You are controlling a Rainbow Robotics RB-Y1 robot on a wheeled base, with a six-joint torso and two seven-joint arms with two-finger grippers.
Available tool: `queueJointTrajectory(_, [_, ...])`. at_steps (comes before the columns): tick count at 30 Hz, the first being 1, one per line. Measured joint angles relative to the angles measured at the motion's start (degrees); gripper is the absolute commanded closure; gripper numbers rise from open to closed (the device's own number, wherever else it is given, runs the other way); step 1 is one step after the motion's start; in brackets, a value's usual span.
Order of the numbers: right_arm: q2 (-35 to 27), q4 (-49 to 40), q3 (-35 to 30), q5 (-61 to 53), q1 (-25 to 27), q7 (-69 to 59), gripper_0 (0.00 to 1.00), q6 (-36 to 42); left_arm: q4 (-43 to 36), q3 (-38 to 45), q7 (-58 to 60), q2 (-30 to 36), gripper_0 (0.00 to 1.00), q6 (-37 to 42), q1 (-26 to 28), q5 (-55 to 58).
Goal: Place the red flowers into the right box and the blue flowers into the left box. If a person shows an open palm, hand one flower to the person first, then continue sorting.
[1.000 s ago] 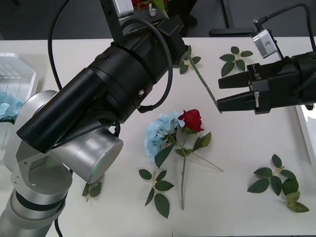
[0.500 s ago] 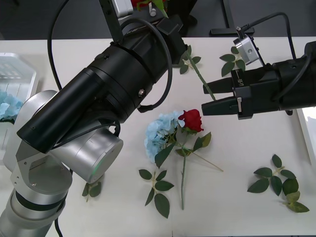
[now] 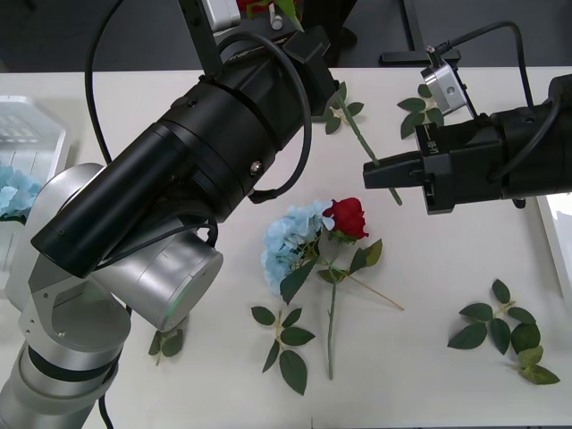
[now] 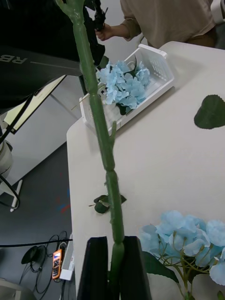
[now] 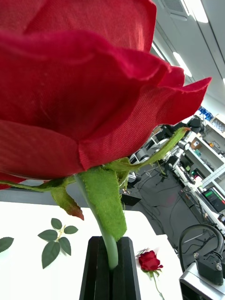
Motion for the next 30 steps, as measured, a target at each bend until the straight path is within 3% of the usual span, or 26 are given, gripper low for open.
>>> queueJointTrajectory(9, [0.0,0.1,0.0,0.0,0.0,0.0,1.0,-0.1,0.0,0.0,0.0,0.0,1.0,0.0,0.0,0.0])
queueJointTrajectory(10, [0.0,0.1,0.0,0.0,0.0,0.0,1.0,-0.1,0.0,0.0,0.0,0.0,0.8,0.0,0.0,0.0])
queueJointTrajectory(11, [0.0,0.1,0.0,0.0,0.0,0.0,1.0,-0.1,0.0,0.0,0.0,0.0,0.35,0.0,0.0,0.0])
queueJointTrajectory(13, [0.0,0.2,0.0,0.0,0.0,0.0,1.0,-0.1,0.0,0.0,0.0,0.0,0.0,0.0,0.0,-0.1])
queueJointTrajectory(30, [-0.1,3.8,0.0,-0.2,0.0,0.0,1.0,0.0,0.0,0.0,0.5,0.2,0.0,0.0,0.0,-2.0])
